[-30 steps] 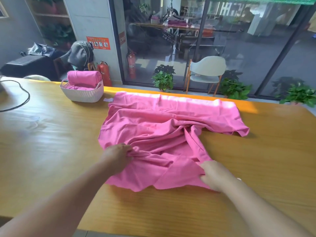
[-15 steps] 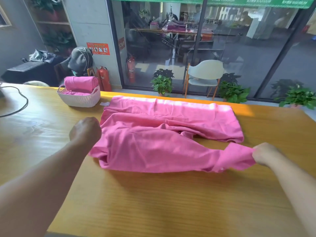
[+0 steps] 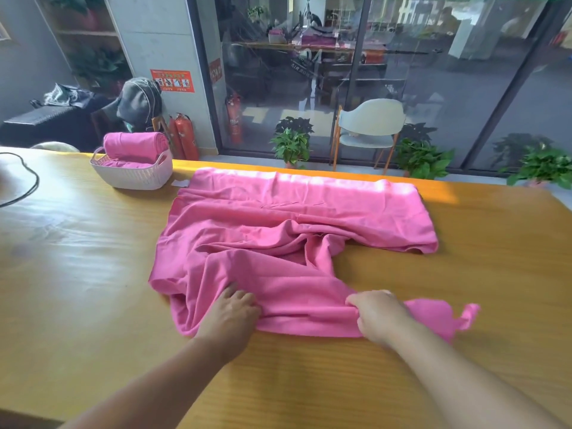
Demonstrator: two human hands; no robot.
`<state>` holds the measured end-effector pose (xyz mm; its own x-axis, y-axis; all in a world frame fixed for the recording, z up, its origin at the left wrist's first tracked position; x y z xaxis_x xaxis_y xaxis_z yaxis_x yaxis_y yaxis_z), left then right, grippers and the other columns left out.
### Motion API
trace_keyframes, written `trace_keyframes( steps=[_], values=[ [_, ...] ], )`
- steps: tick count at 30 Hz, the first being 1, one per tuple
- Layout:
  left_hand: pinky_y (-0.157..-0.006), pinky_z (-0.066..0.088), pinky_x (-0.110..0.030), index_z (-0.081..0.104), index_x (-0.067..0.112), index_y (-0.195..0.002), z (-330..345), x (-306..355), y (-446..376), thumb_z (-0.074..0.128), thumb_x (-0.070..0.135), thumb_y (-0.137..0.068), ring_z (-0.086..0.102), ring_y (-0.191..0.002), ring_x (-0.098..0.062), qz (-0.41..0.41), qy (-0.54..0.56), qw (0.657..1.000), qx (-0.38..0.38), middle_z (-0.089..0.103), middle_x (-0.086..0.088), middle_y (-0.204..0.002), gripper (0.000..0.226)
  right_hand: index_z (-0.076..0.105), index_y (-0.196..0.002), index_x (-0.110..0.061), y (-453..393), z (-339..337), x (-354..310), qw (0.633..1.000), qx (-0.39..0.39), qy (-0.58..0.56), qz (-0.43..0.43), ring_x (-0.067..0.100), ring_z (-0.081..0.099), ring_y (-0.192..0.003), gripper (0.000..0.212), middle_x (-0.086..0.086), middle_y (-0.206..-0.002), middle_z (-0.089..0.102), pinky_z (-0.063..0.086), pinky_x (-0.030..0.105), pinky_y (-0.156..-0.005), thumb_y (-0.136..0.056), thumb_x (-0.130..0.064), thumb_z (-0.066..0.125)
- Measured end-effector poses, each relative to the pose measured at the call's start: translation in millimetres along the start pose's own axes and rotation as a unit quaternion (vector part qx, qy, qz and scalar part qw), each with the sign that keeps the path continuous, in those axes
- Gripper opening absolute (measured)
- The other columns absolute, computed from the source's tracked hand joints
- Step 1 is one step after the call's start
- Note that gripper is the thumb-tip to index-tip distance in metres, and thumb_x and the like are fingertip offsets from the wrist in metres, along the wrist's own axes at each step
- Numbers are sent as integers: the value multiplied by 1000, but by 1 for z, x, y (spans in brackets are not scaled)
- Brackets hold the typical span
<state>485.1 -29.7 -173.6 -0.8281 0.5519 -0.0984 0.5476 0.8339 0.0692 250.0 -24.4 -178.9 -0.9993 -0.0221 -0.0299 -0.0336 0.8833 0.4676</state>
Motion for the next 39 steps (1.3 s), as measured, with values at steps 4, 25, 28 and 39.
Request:
trace_keyframes(
  steps=[4, 25, 28, 39],
  values=[
    [-78, 47, -28, 63, 22, -84, -23, -22, 3, 55, 21, -83, 60, -84, -18, -79, 130, 980, -128, 66, 4, -84, 8, 60, -67, -18, 12, -2, -19, 990, -130, -37, -43, 24, 51, -76, 21, 3, -81, 60, 37, 27, -52, -81, -9, 48],
    [-117, 13, -50, 16, 28, -154, 38, -38, -81, 51, 76, -78, 21, -145, -28, -191, 124, 955, -190, 21, -4, -159, 96, 63, -120, -19, -54, -29, -7, 986, 124, -29, 107, 25, 59, -118, 29, 4, -127, 62, 45, 31, -89, -95, -26, 48],
    [-118, -1, -57, -3, 28, -156, 52, -51, -69, 52, 87, -65, 4, -149, -31, -229, 84, 942, -228, -3, -2, -164, 122, 65, -120, -15, -25, -32, 70, 957, 82, -121, 250, 30, 60, -119, 36, 10, -131, 63, 44, 32, -89, -94, -29, 44],
    [-104, 39, -42, 53, 25, -132, -31, -20, -120, 59, 51, -84, 50, -124, -27, -173, 23, 973, -154, 52, -4, -135, 56, 63, -128, -18, 7, -8, 191, 936, -24, -4, 352, 23, 58, -122, 41, 5, -135, 59, 46, 36, -98, -89, -24, 50]
  ],
)
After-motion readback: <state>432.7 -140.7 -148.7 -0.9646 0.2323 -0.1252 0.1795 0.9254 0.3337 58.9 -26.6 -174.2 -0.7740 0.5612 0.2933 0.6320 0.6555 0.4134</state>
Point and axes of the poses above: each hand's wrist, its own y-axis away from the middle knuckle, its own z-axis out of the palm, x = y × z, the point moved 9 cm from there along -y, towards the middle knuckle
